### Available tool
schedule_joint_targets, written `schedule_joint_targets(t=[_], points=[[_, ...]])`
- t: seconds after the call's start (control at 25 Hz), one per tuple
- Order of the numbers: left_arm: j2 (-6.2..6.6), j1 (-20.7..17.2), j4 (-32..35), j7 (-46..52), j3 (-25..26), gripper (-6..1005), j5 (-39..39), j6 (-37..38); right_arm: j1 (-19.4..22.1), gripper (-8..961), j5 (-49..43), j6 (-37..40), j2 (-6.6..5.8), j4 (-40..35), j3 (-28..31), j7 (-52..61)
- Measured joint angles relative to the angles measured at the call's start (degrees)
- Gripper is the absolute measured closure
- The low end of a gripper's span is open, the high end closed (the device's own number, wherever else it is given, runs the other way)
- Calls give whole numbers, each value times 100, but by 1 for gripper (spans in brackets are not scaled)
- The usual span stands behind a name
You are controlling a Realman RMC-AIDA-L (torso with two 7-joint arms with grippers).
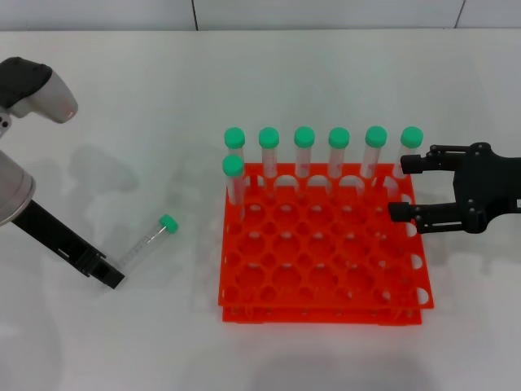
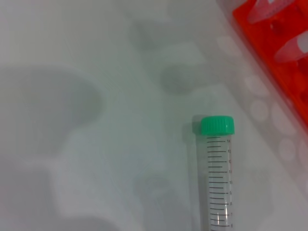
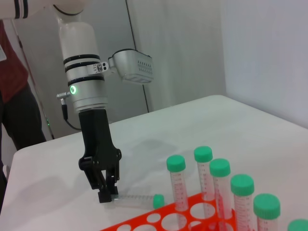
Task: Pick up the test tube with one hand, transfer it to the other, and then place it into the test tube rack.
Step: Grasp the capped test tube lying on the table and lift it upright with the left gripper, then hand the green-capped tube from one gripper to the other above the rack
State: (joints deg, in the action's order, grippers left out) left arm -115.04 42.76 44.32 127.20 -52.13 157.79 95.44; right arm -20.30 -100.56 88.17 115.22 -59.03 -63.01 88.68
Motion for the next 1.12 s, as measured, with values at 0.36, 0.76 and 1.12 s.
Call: schedule_joint_targets(t=[0.36, 0.76, 1.12], points=[[99, -43, 202, -73, 110, 808, -358, -6, -1, 203, 33, -1, 0, 12, 37, -7], [149, -448, 1249, -708, 1332, 808, -1886, -53, 2, 205, 198, -42, -4, 38, 86, -54], [103, -682, 1066, -1901, 1463, 808, -4135, -536, 17, 206, 306, -25, -9, -8, 241, -54]])
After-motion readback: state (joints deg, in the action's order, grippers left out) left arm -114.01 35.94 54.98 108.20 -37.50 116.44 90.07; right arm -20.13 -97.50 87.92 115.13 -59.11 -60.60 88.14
